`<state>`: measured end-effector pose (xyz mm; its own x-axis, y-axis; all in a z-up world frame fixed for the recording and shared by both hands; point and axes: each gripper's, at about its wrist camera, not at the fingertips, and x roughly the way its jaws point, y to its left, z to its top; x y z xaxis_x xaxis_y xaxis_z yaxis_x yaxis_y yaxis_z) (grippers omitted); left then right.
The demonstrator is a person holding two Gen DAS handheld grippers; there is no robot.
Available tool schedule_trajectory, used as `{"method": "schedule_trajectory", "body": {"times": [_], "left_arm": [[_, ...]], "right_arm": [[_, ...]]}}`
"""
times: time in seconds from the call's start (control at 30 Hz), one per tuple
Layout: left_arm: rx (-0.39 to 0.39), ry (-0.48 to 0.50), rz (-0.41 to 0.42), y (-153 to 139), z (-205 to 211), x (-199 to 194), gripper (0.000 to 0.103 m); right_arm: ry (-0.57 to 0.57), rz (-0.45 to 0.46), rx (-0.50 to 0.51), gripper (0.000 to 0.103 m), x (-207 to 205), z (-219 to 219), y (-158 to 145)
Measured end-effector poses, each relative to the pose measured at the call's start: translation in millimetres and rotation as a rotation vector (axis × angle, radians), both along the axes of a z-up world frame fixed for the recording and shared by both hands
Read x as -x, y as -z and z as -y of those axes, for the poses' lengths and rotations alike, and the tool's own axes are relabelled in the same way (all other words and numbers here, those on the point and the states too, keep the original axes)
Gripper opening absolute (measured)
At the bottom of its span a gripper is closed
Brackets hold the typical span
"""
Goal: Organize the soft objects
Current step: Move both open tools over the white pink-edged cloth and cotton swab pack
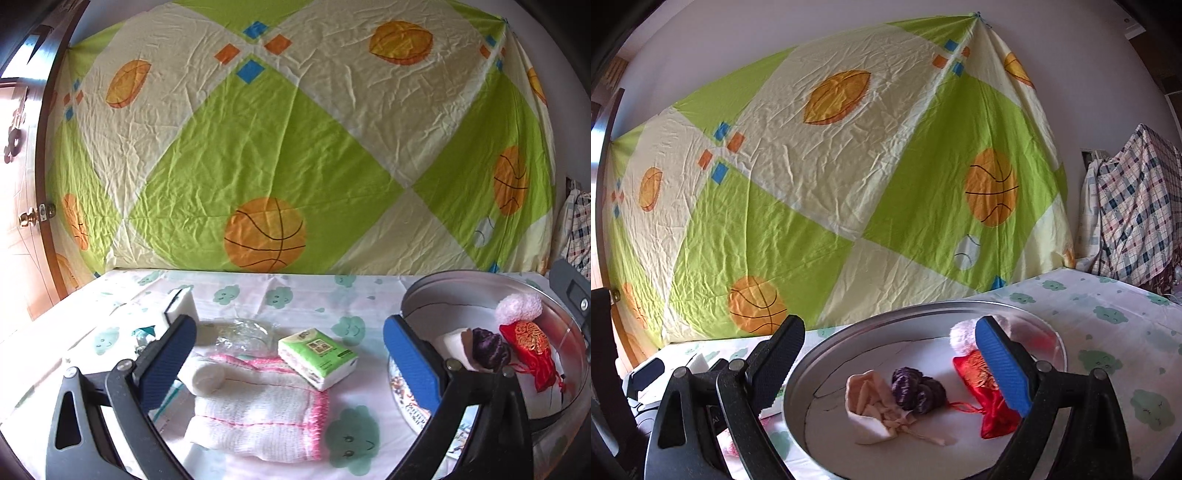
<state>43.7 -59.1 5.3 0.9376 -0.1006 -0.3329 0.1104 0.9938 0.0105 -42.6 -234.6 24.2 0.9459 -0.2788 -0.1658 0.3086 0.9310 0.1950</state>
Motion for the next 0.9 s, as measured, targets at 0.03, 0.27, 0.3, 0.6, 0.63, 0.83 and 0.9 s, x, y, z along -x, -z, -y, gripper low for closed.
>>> {"method": "schedule_trajectory", "body": {"times": [0.03,0.27,0.3,0.6,0.63,0.83,0.9], "left_arm": [[0.003,-0.006,-0.006,0,-5,-2,0.103],[0.015,-0.087,-0.070,7,-45,-22,0.103],[0.021,-0.099,-0.085,8,-51,-25,0.103],[0.175,-0.237,-0.294,31,-120,-60,0.102],[0.199,-0.255,-0.325,36,-129,-64,0.102],[0.276,-0.327,-0.456,57,-162,-82,0.102],[0.302,-0.327,-0.503,64,-167,-87,0.102]], "right_arm": [[-0.012,-0.004,0.003,0.095,-2,-6,0],[-0.090,-0.040,-0.009,0.095,-18,-40,4],[-0.103,-0.049,-0.014,0.095,-20,-44,5],[-0.200,-0.127,-0.031,0.095,-36,-80,10],[-0.208,-0.138,-0.031,0.095,-38,-84,11],[-0.252,-0.227,-0.001,0.095,-56,-110,15],[-0.271,-0.274,0.003,0.095,-66,-118,18]]}}
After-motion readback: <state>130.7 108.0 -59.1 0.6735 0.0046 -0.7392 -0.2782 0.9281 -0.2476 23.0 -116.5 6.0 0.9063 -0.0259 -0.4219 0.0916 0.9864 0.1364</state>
